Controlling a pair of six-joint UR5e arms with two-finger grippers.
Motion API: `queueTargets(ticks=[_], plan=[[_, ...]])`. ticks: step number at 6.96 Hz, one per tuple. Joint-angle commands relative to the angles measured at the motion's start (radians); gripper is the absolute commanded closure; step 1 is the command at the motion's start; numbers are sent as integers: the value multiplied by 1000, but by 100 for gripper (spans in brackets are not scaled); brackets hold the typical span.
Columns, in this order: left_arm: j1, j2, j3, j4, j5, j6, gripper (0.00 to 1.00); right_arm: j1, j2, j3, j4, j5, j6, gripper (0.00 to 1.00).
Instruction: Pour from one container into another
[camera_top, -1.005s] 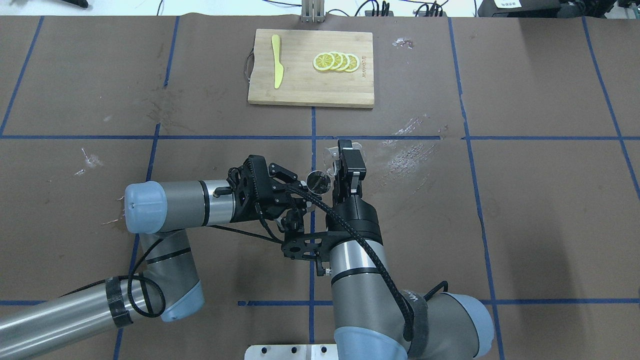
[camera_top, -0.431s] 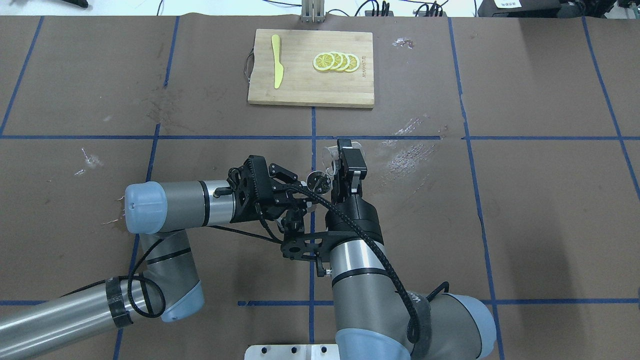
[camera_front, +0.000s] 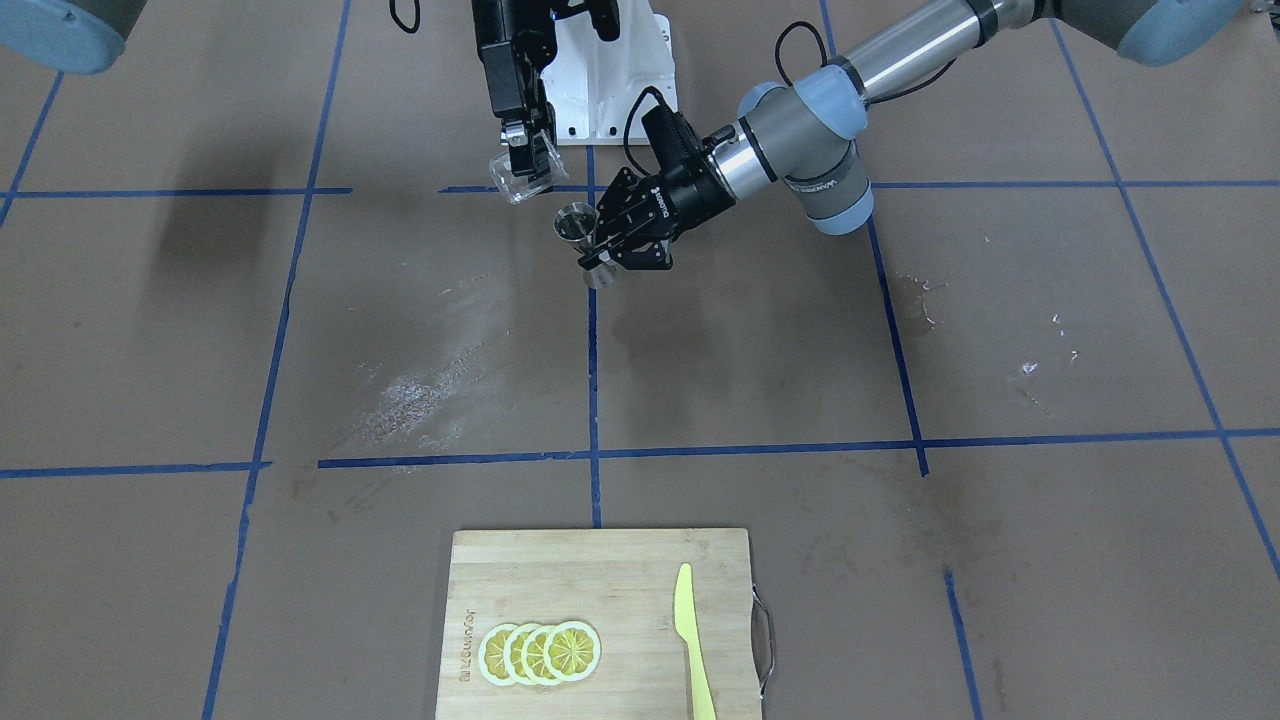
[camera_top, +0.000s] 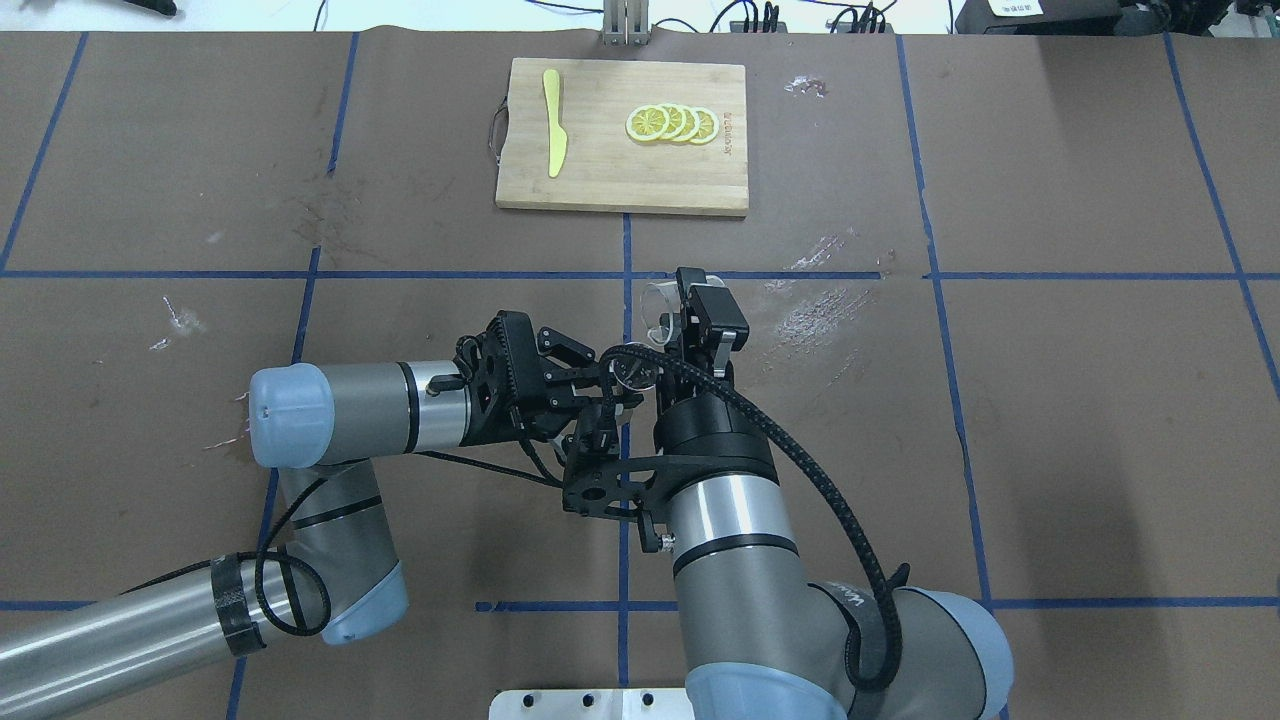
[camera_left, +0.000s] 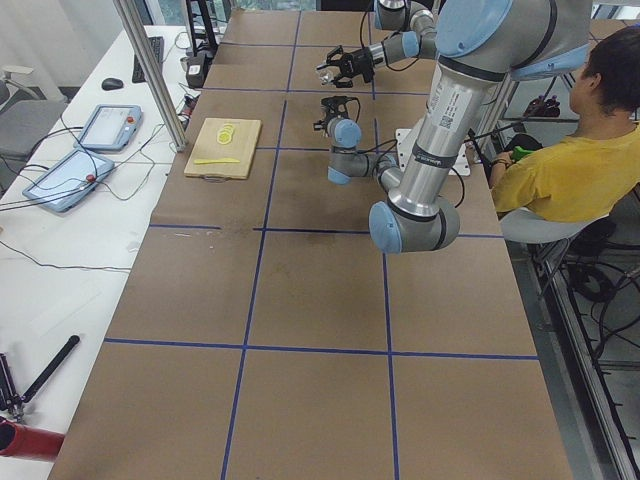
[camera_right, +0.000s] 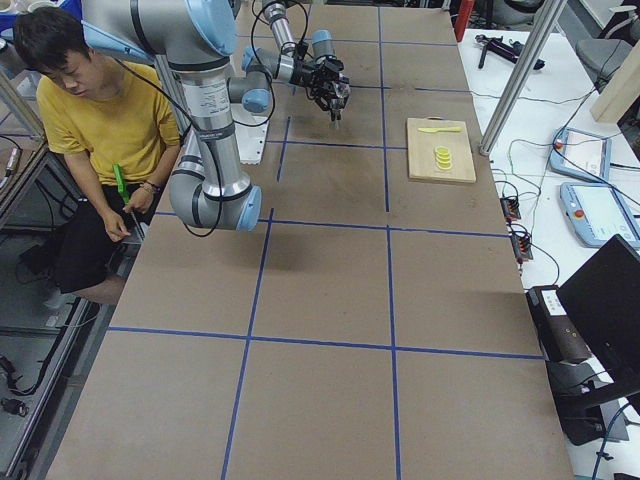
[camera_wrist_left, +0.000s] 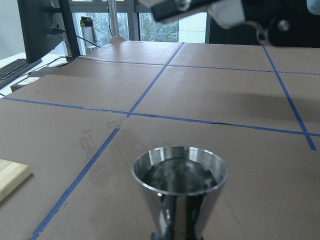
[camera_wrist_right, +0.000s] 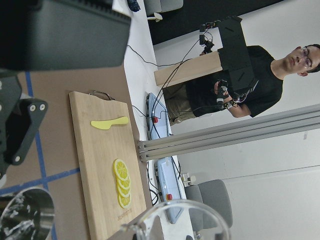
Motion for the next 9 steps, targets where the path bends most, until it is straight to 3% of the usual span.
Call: queueTargets(ticks=[1,5,7,9], plan=[[0,3,-2,0,0,0,100,8,-17,7,173,60,74,100],[-3,10,-6,-11,-3,-3,100,36,-75,13,244,100,382,100],[-8,35,-53,-3,-6,-6,100,83,-176,11,403,195,500,100],[-29,88,-135,-3,-11,-14,100,103,-270,11,524,206,510,100]])
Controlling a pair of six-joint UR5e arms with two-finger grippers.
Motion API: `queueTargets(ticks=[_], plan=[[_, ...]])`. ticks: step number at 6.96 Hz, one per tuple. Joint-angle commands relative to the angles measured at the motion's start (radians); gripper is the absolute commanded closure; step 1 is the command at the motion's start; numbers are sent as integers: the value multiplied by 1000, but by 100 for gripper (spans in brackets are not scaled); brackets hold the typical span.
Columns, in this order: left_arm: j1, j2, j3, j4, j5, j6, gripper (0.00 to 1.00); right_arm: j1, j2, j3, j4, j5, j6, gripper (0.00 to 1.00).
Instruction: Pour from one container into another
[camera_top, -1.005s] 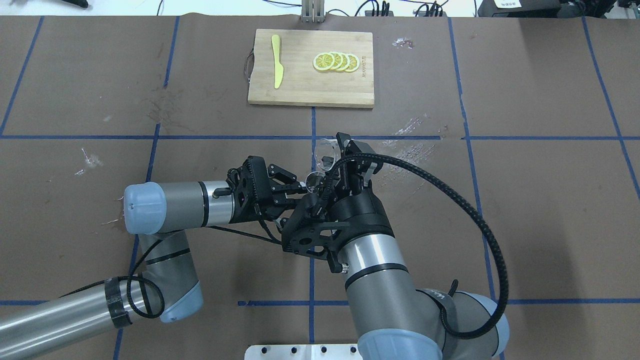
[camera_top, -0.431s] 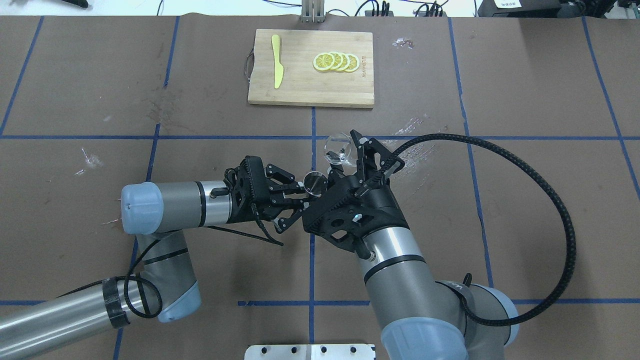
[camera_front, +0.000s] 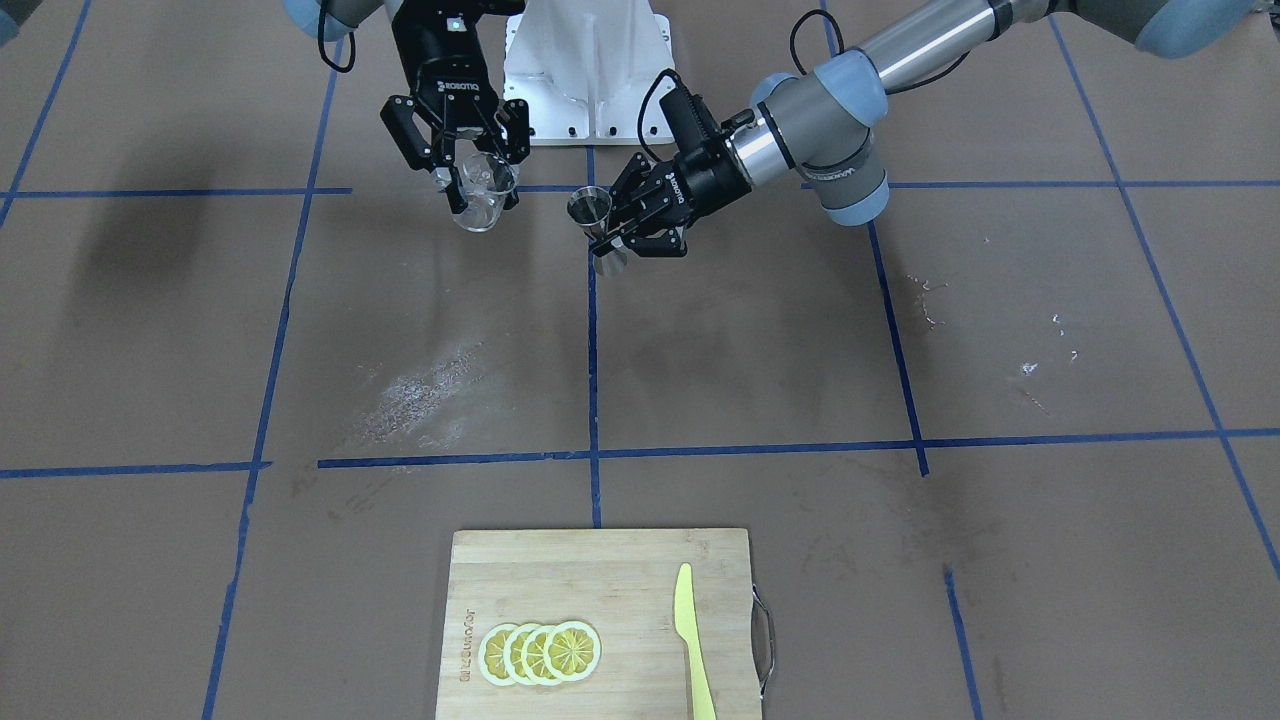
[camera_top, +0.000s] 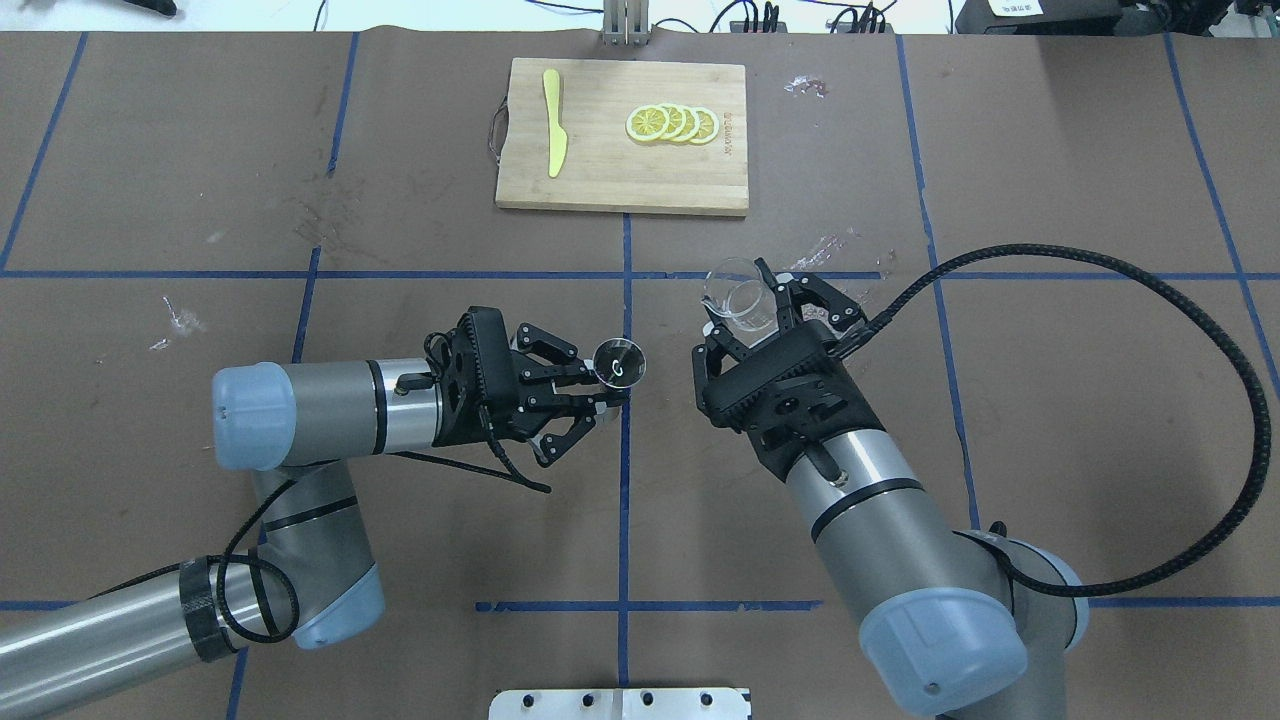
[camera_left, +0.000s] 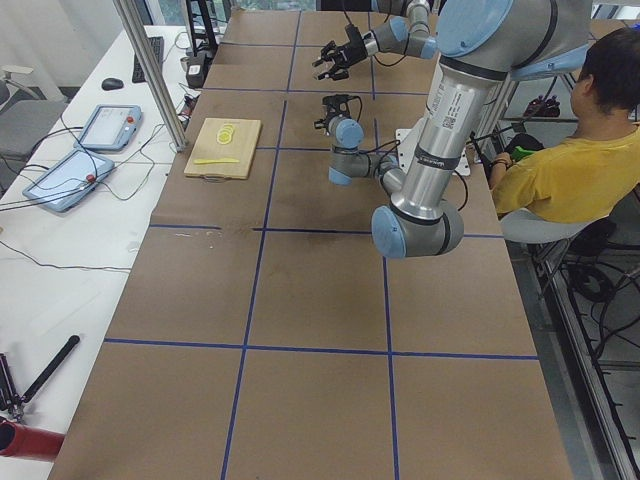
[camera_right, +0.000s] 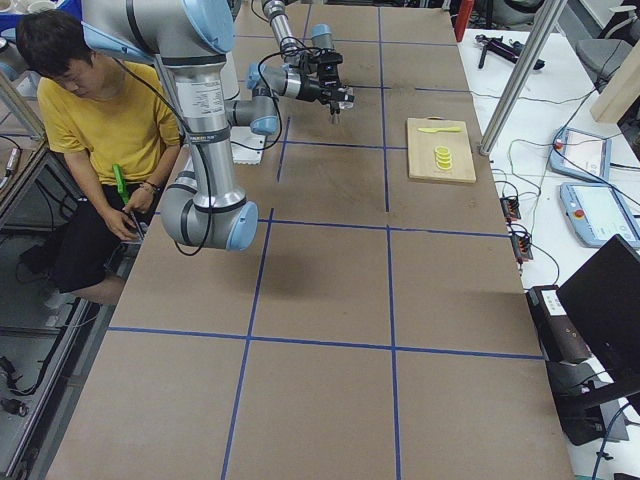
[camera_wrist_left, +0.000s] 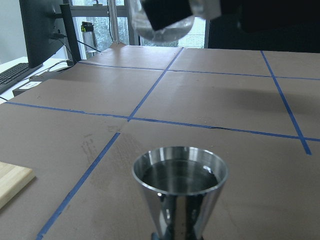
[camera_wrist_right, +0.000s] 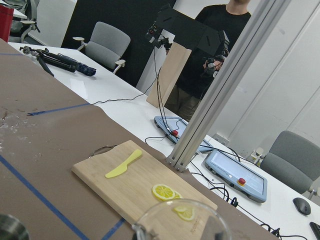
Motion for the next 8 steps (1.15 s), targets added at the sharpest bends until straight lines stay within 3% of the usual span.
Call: queueTargets(ticks=[1,4,6,8], plan=[[-27,66,-78,-6,-5,-19,100,17,-81,-2,103,11,30,100],[-101,244,-197,-16,-2,-117,100,22,-108,-5,103,11,113,100],[-124,370,-207,-138,24,-201,100,22,-110,-9,103,11,136,100],[-124,456,-205,-205,159,-255,100,22,-110,-9,103,11,141,100]])
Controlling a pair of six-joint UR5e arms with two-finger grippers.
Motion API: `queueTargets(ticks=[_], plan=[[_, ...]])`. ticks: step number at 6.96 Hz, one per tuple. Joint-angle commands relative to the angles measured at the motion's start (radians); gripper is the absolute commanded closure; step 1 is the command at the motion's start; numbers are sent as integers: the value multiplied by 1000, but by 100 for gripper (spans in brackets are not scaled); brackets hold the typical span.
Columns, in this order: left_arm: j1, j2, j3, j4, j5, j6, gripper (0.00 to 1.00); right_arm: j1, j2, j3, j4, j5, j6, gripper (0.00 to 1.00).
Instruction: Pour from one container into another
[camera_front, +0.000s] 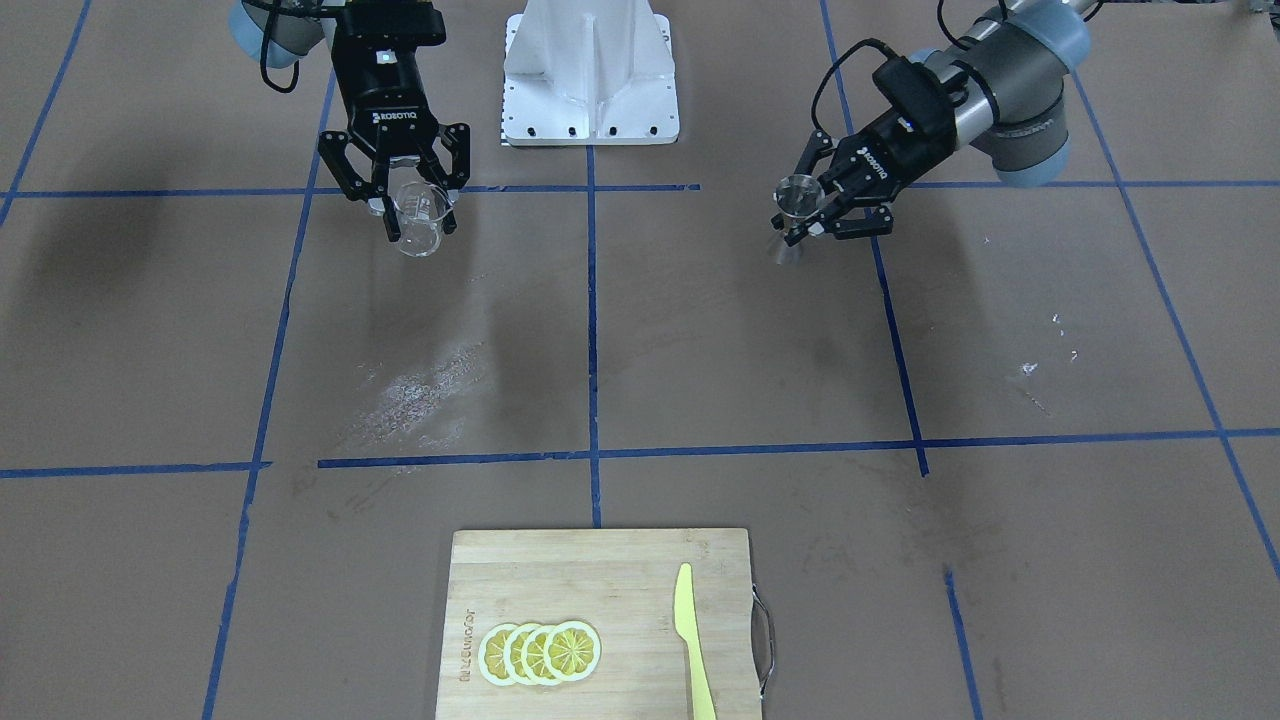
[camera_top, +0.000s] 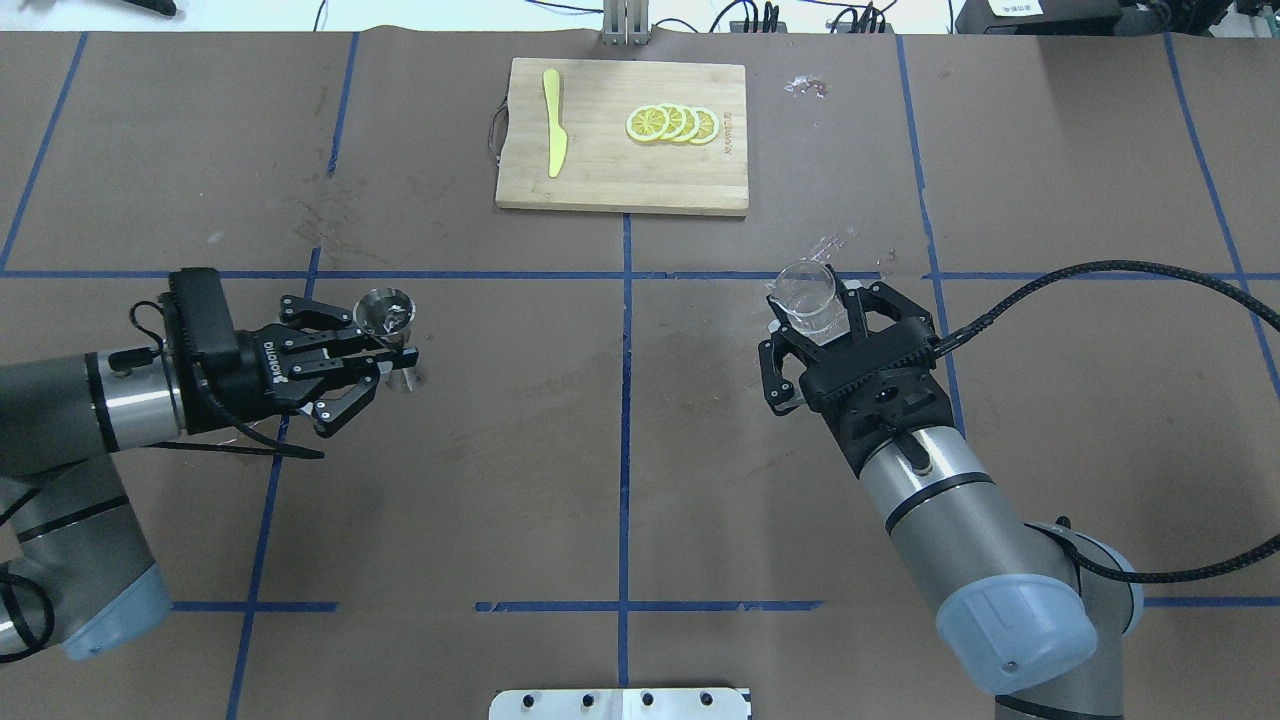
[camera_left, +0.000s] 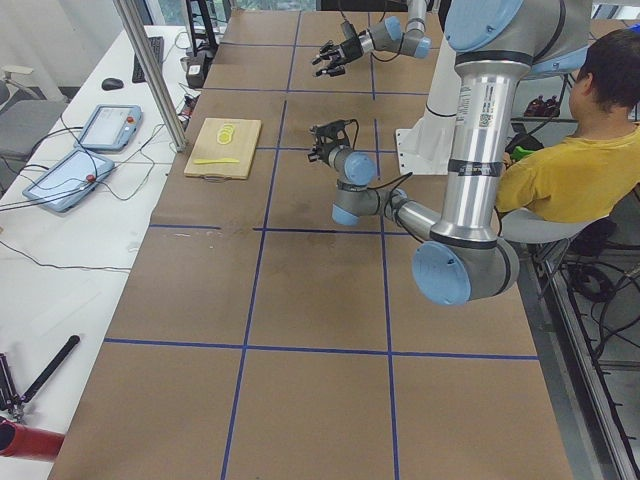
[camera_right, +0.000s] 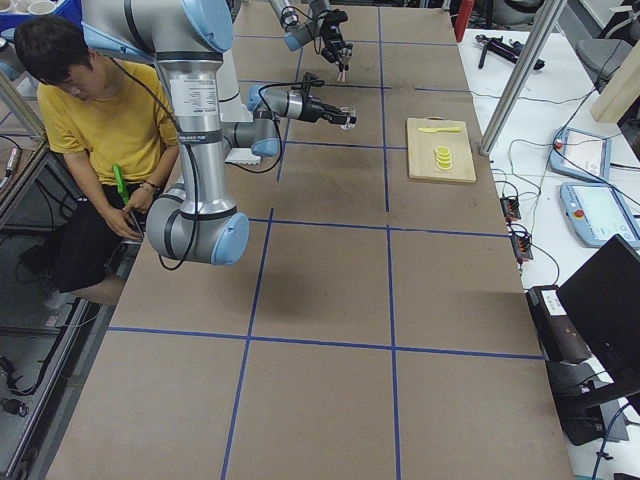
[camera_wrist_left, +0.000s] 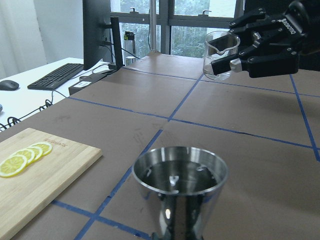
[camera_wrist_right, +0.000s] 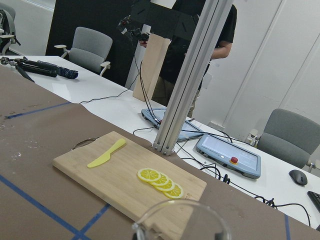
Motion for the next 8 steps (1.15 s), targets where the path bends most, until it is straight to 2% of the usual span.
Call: queueTargets(ticks=[1,2,3,4,6,7,8], plan=[[-1,59,4,-31,200,-98,100,0,0,-1,0,0,13,100],[16,85,8,-28,323,-148,100,0,0,-1,0,0,13,100],[22,125,12,-29,378,-164,100,0,0,-1,0,0,13,100],[81,133,13,-26,494,-198,100,0,0,-1,0,0,15,100],[237,168,19,-22,796,-250,100,0,0,-1,2,-1,15,100],[285,187,30,-15,907,-252,100,0,0,-1,0,-1,15,100],[308,199,59,-14,978,-252,100,-1,0,-1,0,0,15,100]])
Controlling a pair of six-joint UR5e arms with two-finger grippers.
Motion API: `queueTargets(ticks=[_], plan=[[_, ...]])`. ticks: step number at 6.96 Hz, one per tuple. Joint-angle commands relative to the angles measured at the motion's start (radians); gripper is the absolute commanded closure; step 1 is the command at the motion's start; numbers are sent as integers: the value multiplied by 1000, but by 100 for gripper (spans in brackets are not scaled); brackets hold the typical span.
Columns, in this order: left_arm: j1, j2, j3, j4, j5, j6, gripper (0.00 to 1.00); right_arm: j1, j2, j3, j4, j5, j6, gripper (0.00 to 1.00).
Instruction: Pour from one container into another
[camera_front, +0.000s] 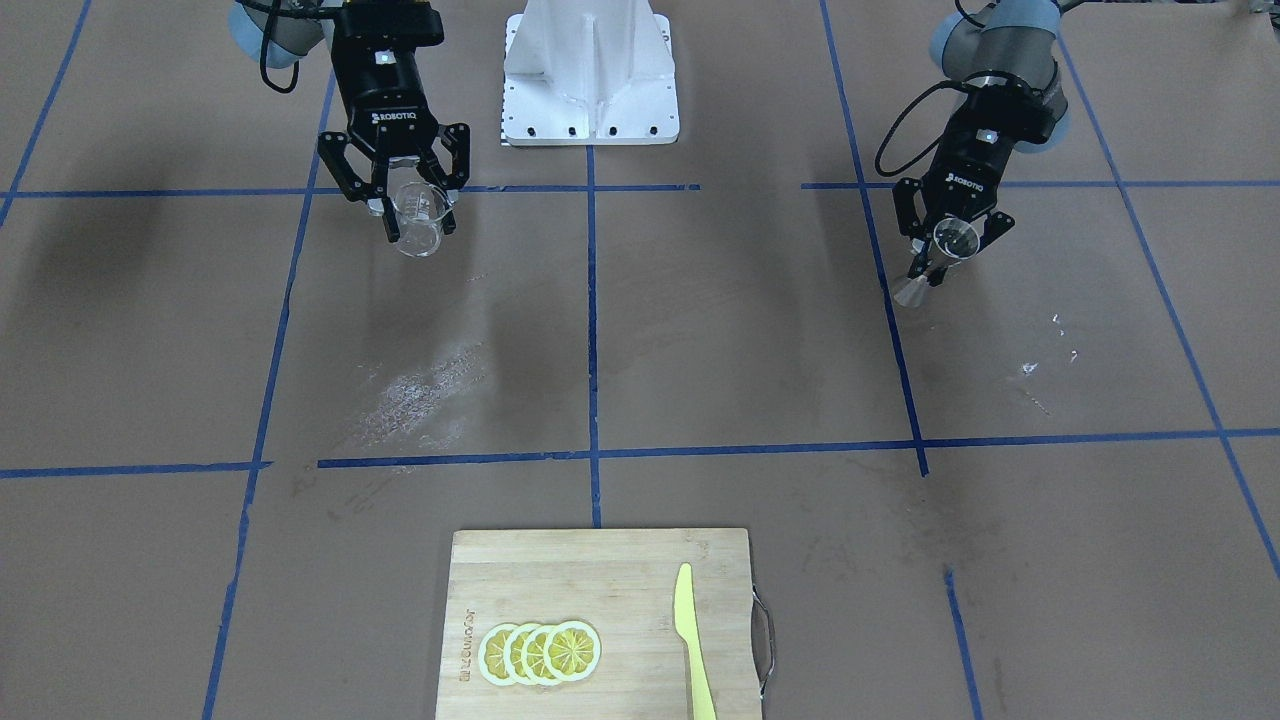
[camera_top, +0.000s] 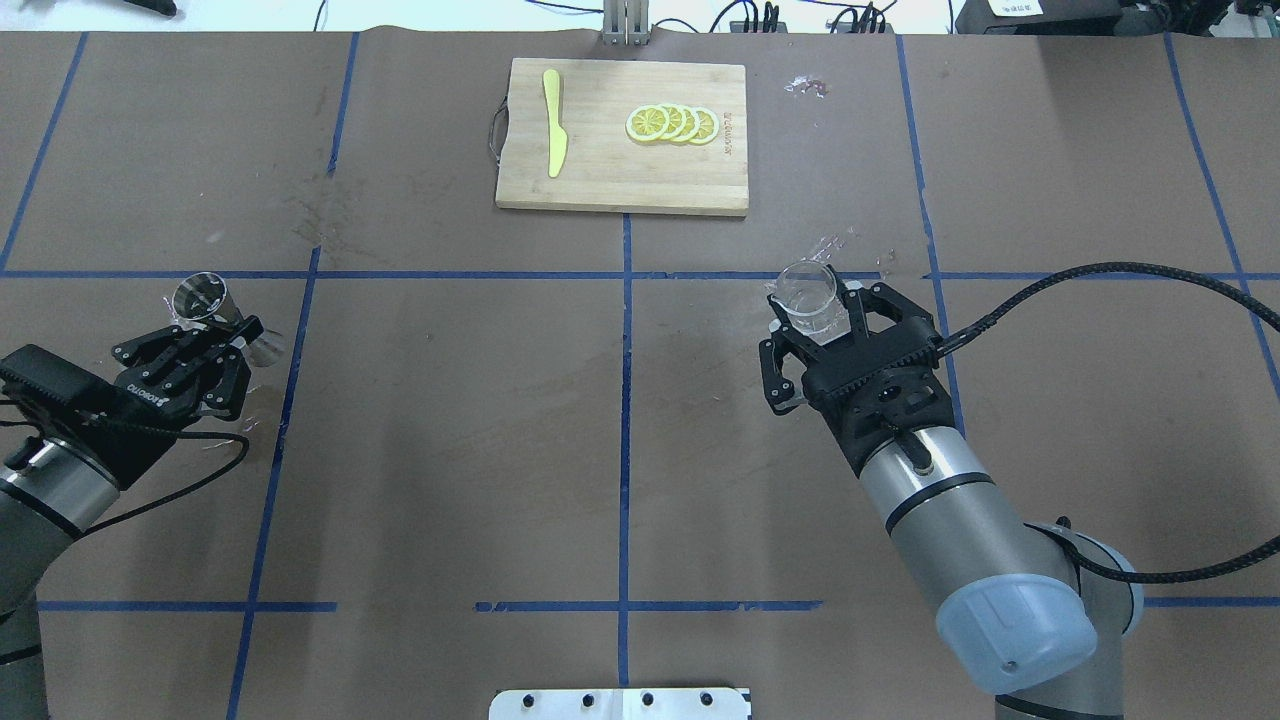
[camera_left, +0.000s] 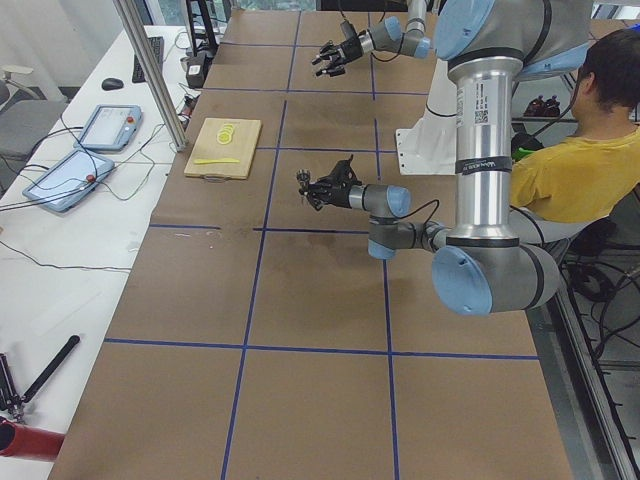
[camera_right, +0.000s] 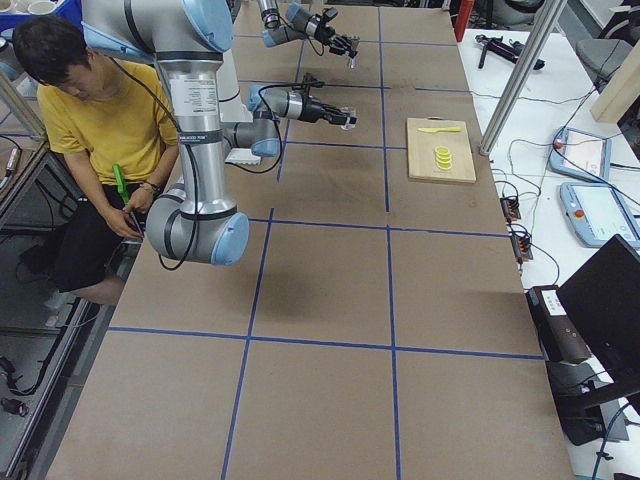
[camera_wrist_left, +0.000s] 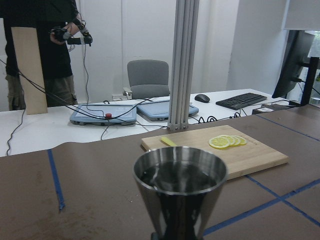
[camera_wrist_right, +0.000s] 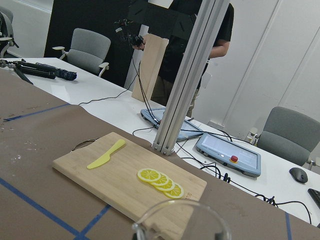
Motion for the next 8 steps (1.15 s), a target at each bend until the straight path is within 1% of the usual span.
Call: queueTargets(ticks=[1,4,6,8], plan=[[54,20,45,7,135,-5,100,0,0,0,1,0,0,100],[76,19,136,11,230,-64,100,-1,0,0,1,0,0,100],[117,19,145,5,235,-72,100,-1,0,0,1,0,0,100],[154,17,168,10,235,-159,100,-1,0,0,1,0,0,100]])
